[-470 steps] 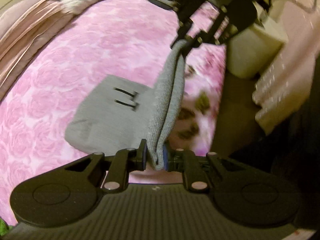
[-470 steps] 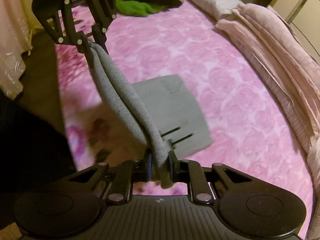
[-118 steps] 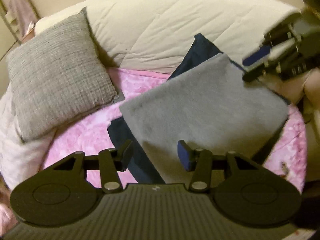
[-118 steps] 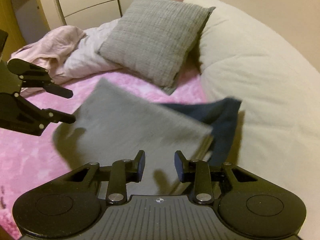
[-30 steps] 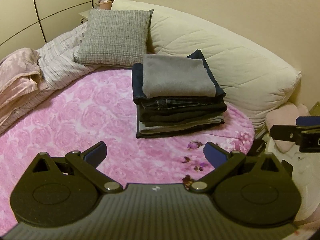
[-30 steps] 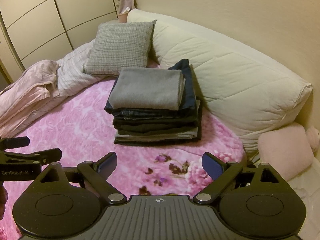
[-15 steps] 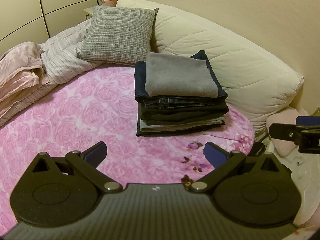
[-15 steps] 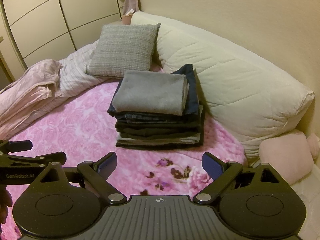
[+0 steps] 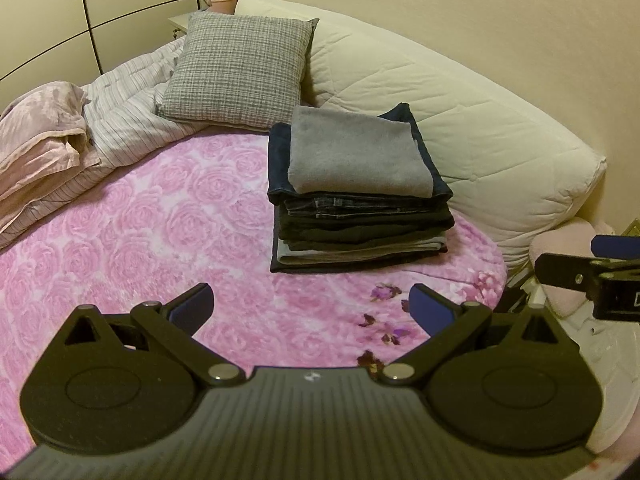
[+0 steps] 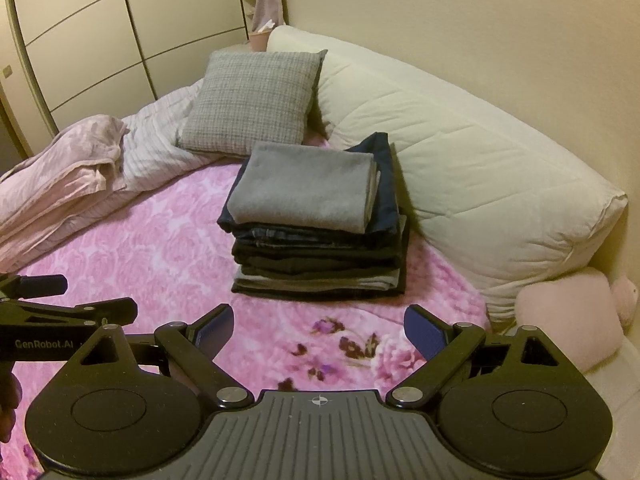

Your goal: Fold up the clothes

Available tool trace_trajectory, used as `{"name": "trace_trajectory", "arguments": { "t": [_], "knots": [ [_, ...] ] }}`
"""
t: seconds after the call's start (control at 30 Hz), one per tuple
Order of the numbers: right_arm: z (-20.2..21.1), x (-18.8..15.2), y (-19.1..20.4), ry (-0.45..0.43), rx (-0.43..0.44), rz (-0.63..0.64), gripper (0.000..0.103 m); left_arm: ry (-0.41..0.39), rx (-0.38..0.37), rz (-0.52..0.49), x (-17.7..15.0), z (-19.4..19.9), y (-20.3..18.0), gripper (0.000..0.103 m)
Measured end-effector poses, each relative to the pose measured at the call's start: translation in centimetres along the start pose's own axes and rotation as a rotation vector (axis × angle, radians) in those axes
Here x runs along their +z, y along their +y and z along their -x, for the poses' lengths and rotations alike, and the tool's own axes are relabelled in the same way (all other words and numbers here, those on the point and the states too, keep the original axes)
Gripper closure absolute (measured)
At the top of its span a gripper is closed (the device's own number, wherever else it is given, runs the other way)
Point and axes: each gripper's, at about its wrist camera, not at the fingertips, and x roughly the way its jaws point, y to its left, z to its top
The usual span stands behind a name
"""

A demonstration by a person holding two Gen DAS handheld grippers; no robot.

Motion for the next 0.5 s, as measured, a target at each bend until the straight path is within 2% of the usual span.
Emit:
{"name": "trace_trajectory", "arguments": {
  "t": [0.5],
  "knots": [
    [0.16, -0.17, 0.02, -0.004, -0.001, -0.001, 0.014, -0.009, -0.001, 0.012, -0.03, 0.60, -0.39, 0.001]
  ]
}}
